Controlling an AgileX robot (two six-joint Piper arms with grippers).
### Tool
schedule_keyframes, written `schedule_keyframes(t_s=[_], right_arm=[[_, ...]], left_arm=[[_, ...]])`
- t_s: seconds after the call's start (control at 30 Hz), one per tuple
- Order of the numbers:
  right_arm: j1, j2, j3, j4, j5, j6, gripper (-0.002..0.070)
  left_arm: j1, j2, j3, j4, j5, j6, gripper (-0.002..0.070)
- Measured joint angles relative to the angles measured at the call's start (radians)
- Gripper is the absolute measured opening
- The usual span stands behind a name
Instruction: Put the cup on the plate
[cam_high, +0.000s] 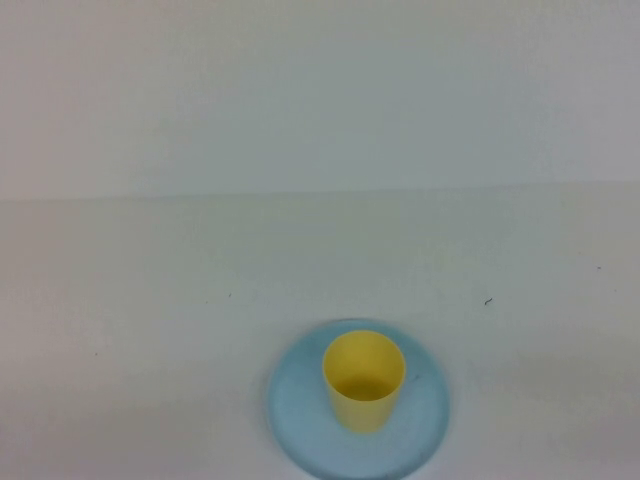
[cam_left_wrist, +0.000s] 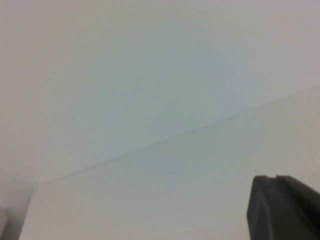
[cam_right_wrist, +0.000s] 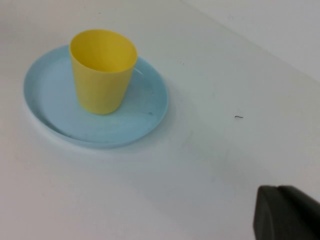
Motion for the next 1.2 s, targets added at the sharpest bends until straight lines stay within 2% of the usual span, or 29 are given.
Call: schedule_keyframes(t_s=[0.13,0.23,0.57,1.2], right_arm=[[0.0,0.0,0.0,0.0,0.0,0.0,0.0001],[0.0,0.0,0.0,0.0,0.0,0.0,0.0001],[0.0,0.0,0.0,0.0,0.001,0.0,0.0001],[0.0,0.0,0.0,0.0,0.002,0.0,0.0001]], left_arm=[[0.071,-0.051,0.024,0.0,0.048,-0.109,0.0],[0.095,-0.058,0.023,0.0,0.086,-0.153,0.0],[0.098,-0.058,0.024,0.011,0.297,-0.153,0.0],[0.098,-0.058,0.024,0.017,0.304,-0.151,0.0]])
